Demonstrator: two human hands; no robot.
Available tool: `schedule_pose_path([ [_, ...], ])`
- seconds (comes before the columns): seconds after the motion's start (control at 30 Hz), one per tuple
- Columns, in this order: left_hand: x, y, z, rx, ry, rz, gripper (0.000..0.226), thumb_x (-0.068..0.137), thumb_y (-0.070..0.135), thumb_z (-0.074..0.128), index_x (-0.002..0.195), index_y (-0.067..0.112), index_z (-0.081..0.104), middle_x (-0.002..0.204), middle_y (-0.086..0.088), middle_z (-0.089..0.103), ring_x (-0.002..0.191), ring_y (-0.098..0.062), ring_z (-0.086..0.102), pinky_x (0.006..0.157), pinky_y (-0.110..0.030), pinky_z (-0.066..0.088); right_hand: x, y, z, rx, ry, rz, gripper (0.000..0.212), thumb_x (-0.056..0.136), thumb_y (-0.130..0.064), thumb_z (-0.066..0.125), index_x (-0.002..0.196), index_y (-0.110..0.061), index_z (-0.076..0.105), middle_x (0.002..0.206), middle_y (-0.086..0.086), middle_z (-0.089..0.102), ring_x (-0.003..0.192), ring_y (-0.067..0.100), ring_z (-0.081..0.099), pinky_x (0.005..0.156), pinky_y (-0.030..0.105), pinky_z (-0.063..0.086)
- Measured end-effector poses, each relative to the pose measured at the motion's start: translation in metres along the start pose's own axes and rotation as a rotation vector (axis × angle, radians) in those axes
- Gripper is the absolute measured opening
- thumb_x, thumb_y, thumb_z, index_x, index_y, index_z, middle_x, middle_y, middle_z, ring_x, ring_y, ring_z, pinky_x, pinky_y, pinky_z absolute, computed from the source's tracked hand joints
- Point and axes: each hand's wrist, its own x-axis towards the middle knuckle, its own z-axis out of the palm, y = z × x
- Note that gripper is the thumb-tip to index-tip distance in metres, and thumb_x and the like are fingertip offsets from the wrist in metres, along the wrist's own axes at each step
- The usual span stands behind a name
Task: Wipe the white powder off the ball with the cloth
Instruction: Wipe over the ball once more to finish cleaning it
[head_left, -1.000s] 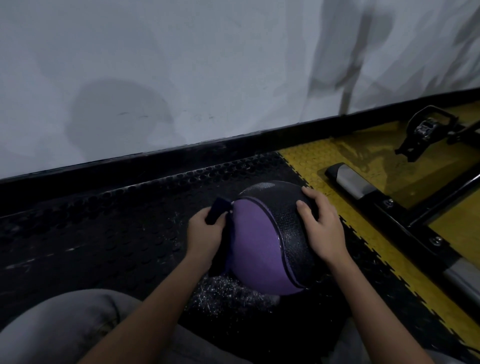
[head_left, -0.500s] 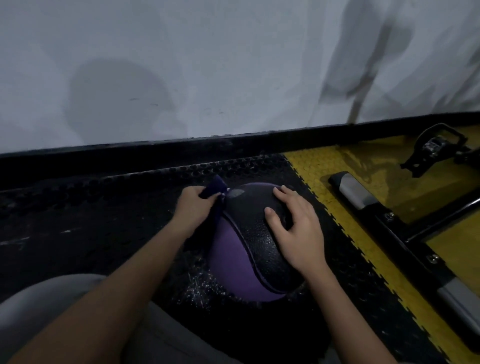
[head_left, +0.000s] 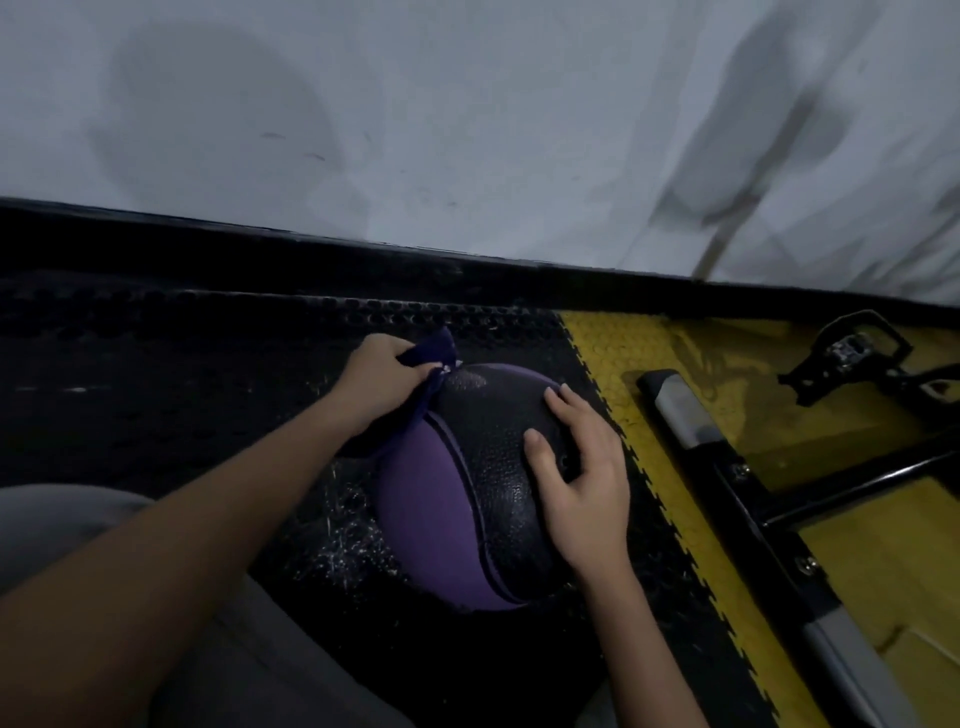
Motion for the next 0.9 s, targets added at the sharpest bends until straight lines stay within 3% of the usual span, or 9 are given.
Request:
schedule_pose_path([
  [0.1,-0.01,0.007,-0.003,-0.018,0.014,0.111,0.009,0.084,0.017,0.066,0.075,0.019,0.067,0.066,0.007,0.062,0.063,-0.008,0.055,0.054,-0.021,0.038,-0.003,-0.004,0.004,-0.022,0.009,-0.019,0.049,0.082,-0.054,0.045,0.124,-0.032,0.056,0.136,-0.012,0.05,0.129,0.01,0.039,0.105,0.021,0.027],
  [0.17,-0.025,0.02,-0.004,0.032,-0.04,0.269,0.007,0.082,0.019,0.068,0.08,0.026,0.068,0.069,0.013,0.064,0.064,-0.001,0.057,0.057,-0.014,0.04,-0.005,-0.005,0.005,-0.041,0.022,-0.034,0.049,0.083,-0.052,0.045,0.124,-0.028,0.057,0.136,-0.01,0.05,0.13,0.012,0.04,0.106,0.031,0.031],
  [0.27,-0.037,0.031,0.0,0.121,-0.106,0.423,0.009,0.083,0.022,0.068,0.09,0.026,0.069,0.073,0.015,0.063,0.068,0.007,0.057,0.059,-0.006,0.039,-0.006,-0.006,0.005,-0.052,0.022,-0.041,0.05,0.083,-0.051,0.044,0.124,-0.026,0.057,0.137,-0.008,0.05,0.13,0.013,0.039,0.107,0.035,0.032],
  [0.4,-0.018,0.017,-0.005,0.144,0.018,0.23,0.006,0.087,0.019,0.062,0.084,0.019,0.068,0.067,0.007,0.059,0.065,-0.008,0.054,0.052,-0.02,0.033,-0.003,-0.007,0.004,-0.027,-0.011,-0.02,0.052,0.082,-0.056,0.043,0.125,-0.031,0.055,0.138,-0.013,0.047,0.131,0.009,0.035,0.106,0.029,0.028],
  [0.5,-0.008,0.004,-0.007,0.012,0.031,0.076,0.01,0.087,0.019,0.063,0.078,0.018,0.066,0.064,0.008,0.059,0.063,-0.009,0.054,0.05,-0.019,0.034,-0.001,-0.01,0.008,-0.044,-0.004,-0.018,0.052,0.081,-0.057,0.042,0.125,-0.032,0.055,0.137,-0.014,0.047,0.131,0.008,0.035,0.107,0.034,0.032],
  [0.63,-0.029,0.014,-0.002,-0.011,0.042,0.236,0.003,0.083,0.022,0.068,0.082,0.02,0.07,0.071,0.01,0.065,0.066,-0.001,0.058,0.056,-0.014,0.04,-0.004,-0.012,0.01,-0.081,0.029,-0.048,0.051,0.082,-0.053,0.043,0.123,-0.027,0.058,0.136,-0.01,0.05,0.128,0.011,0.039,0.104,0.043,0.037],
  [0.73,-0.042,0.025,0.003,0.036,-0.016,0.347,0.001,0.081,0.025,0.07,0.081,0.026,0.07,0.072,0.014,0.067,0.067,0.004,0.059,0.06,-0.012,0.041,-0.006,-0.01,0.008,-0.077,0.025,-0.049,0.051,0.083,-0.051,0.043,0.124,-0.025,0.058,0.136,-0.009,0.05,0.129,0.012,0.039,0.105,0.043,0.037],
  [0.9,-0.011,0.012,0.0,0.058,0.084,0.163,0.008,0.084,0.024,0.067,0.083,0.016,0.07,0.07,0.003,0.063,0.065,-0.007,0.055,0.053,-0.019,0.033,-0.005,-0.01,0.007,-0.038,0.004,-0.038,0.053,0.083,-0.055,0.043,0.126,-0.027,0.057,0.137,-0.009,0.048,0.13,0.012,0.037,0.107,0.038,0.034],
])
